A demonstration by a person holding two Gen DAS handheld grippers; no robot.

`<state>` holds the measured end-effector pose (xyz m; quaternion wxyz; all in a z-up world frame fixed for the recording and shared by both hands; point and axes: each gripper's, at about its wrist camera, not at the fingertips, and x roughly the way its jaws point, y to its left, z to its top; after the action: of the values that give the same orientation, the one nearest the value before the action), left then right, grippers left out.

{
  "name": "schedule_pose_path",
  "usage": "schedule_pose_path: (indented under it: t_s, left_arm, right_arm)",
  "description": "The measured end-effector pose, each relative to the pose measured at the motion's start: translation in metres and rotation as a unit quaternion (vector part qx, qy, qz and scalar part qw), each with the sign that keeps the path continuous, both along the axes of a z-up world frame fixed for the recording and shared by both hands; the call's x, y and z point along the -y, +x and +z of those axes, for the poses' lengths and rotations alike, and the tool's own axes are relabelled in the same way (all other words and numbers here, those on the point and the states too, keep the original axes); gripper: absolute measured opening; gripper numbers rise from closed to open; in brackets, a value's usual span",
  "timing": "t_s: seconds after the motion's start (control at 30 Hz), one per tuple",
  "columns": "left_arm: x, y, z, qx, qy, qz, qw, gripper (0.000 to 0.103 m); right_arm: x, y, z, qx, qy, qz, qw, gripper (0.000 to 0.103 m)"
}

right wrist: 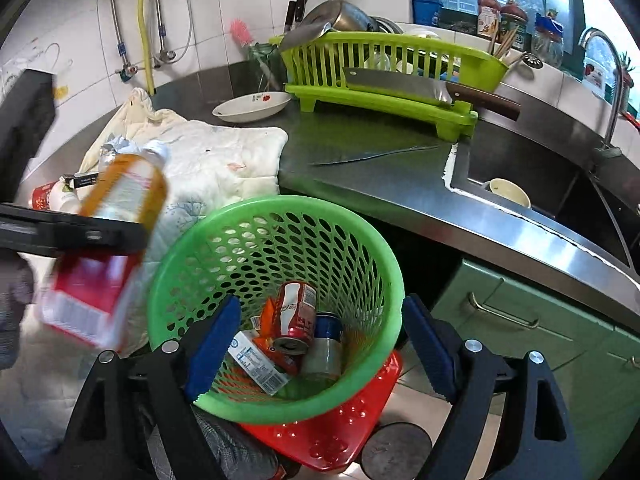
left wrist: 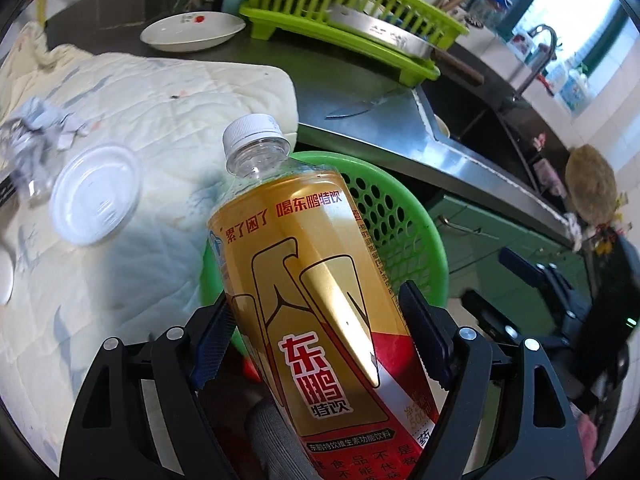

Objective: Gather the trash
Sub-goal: 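Open the left tool to drop the tea bottle into the green basket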

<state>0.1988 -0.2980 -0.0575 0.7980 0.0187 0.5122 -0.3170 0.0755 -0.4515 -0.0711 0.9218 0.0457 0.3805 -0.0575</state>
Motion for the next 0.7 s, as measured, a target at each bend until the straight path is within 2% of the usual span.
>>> schedule_pose_path:
  t_s: [0.4,0.47,0.7]
  left_arm:
    - [0.029,0.017,-0.04,0.002,0.036,0.008,0.9993,0.08]
    - [0.028,0.019,-0.044,0.0,0.041,0.013,0.9991,0.085]
    - [0.013,0.016,-0.036,0.008,0.029,0.025,0.9992,0.087]
  right_arm:
    - [0.001,-0.012,-0.013,-0.002,0.021,-0.002,1.0,0.08]
    - [0.002,-0.014,-0.015,-0.003,0.024,-0.004,1.0,0.08]
    - [0.003,-0.018,-0.015,0.0,0.035,-0.008,0.999,0.08]
